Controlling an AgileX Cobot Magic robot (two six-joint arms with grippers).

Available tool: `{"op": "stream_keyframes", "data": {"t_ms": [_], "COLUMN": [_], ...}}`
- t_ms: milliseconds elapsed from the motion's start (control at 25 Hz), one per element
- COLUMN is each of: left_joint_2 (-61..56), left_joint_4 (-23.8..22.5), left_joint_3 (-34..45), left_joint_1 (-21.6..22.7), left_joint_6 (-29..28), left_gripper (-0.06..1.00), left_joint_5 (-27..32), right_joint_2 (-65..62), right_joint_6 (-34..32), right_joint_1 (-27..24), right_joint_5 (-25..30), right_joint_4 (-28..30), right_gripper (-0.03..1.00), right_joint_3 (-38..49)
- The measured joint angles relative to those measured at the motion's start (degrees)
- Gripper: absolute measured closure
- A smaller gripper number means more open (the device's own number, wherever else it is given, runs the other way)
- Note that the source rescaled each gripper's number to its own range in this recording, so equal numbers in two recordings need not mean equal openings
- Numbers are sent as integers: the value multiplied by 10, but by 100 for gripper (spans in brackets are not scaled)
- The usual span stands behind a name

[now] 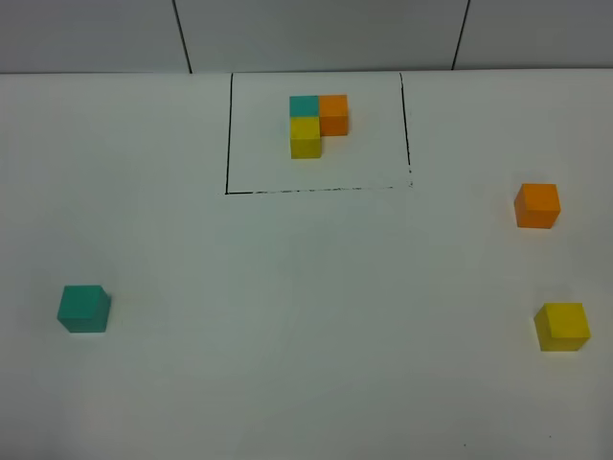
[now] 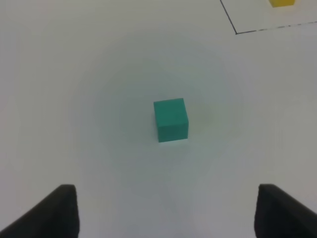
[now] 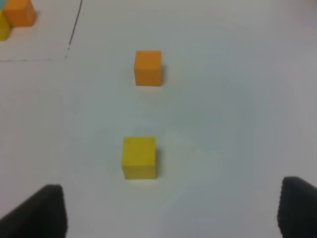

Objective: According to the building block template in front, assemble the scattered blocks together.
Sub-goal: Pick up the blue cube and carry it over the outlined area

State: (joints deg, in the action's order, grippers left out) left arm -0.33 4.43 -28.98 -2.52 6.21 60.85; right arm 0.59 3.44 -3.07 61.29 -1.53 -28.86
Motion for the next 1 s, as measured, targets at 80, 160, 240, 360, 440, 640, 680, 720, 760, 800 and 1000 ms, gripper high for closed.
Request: {"op": "stream_keyframes", "data": {"t_ms": [80, 160, 240, 360, 440, 640, 680, 720, 760, 800, 1000], "left_joint_2": [0, 0, 0, 0, 0, 0, 0, 0, 0, 0, 0], "left_joint_4": [0, 0, 0, 0, 0, 0, 0, 0, 0, 0, 0], "left_joint_3": [0, 0, 0, 0, 0, 0, 0, 0, 0, 0, 0], "left_joint_1": [0, 0, 0, 0, 0, 0, 0, 0, 0, 0, 0], "left_joint_6": [0, 0, 0, 0, 0, 0, 0, 0, 0, 0, 0], "left_gripper": [19, 19, 19, 19, 19, 19, 19, 19, 19, 19, 19], "left_joint_5": [0, 0, 0, 0, 0, 0, 0, 0, 0, 0, 0], "right_joint_2": [0, 0, 0, 0, 0, 0, 0, 0, 0, 0, 0], "right_joint_6": [0, 0, 0, 0, 0, 0, 0, 0, 0, 0, 0], "right_joint_1": [0, 0, 0, 0, 0, 0, 0, 0, 0, 0, 0], "right_joint_5": [0, 0, 0, 0, 0, 0, 0, 0, 0, 0, 0], "right_joint_4": [0, 0, 0, 0, 0, 0, 0, 0, 0, 0, 0], "right_gripper": [24, 24, 24, 24, 24, 24, 24, 24, 24, 24, 24], "right_joint_3": [0, 0, 0, 0, 0, 0, 0, 0, 0, 0, 0]}}
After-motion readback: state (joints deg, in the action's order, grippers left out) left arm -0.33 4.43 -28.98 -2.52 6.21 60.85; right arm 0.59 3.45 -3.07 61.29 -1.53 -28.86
